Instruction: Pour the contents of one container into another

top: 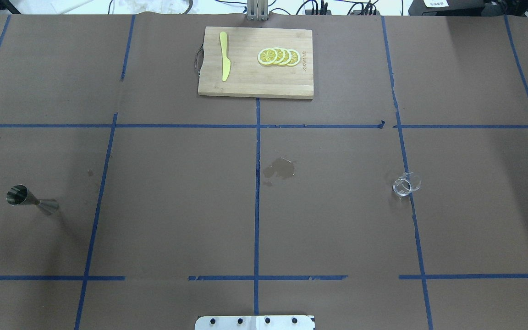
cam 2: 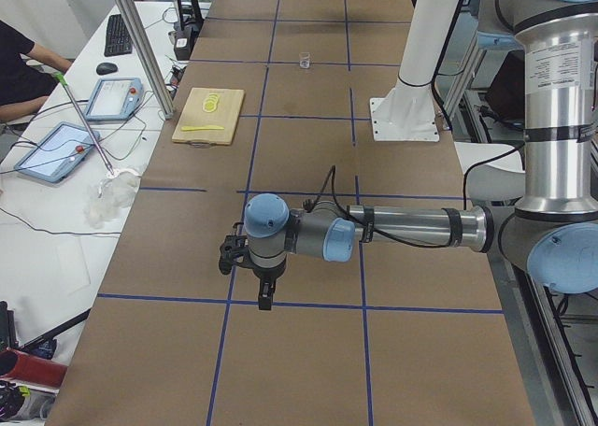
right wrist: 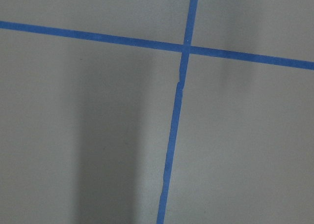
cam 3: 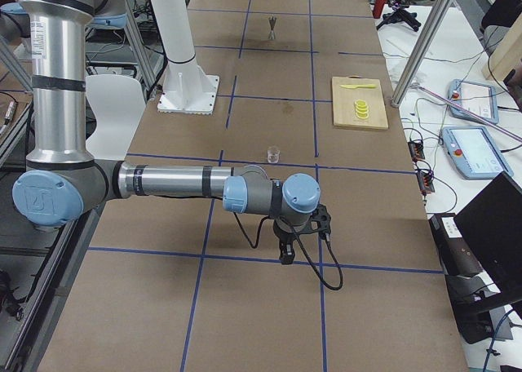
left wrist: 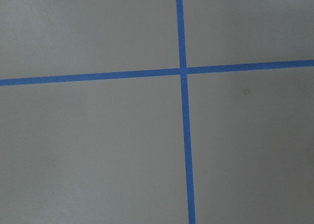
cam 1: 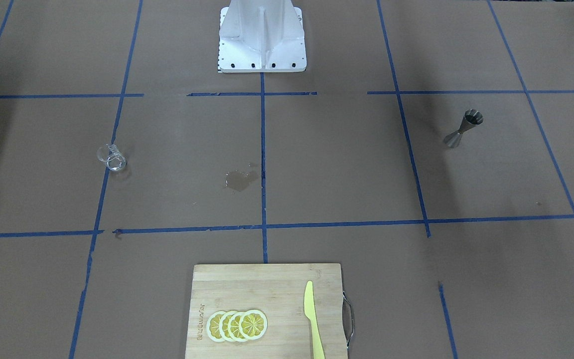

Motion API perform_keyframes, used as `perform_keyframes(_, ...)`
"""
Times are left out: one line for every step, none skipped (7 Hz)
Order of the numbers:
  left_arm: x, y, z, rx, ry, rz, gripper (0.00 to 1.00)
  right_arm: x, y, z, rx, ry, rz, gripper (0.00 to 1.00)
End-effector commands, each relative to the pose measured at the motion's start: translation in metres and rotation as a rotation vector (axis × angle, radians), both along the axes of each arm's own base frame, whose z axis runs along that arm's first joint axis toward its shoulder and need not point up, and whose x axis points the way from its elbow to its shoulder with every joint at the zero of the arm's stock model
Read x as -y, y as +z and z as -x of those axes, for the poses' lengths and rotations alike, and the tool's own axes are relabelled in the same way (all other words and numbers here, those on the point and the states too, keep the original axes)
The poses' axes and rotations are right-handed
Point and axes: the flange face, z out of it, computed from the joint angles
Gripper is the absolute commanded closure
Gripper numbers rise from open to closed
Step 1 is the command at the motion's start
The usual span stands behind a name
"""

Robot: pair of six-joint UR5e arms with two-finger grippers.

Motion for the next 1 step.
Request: perform_keyframes(0.0022, -0.0034, -0.0007, 0.000, 0.002, -0.008, 0.00, 0.0028, -0.0035, -0.0001, -0.002, 0.030, 0.023, 0.00)
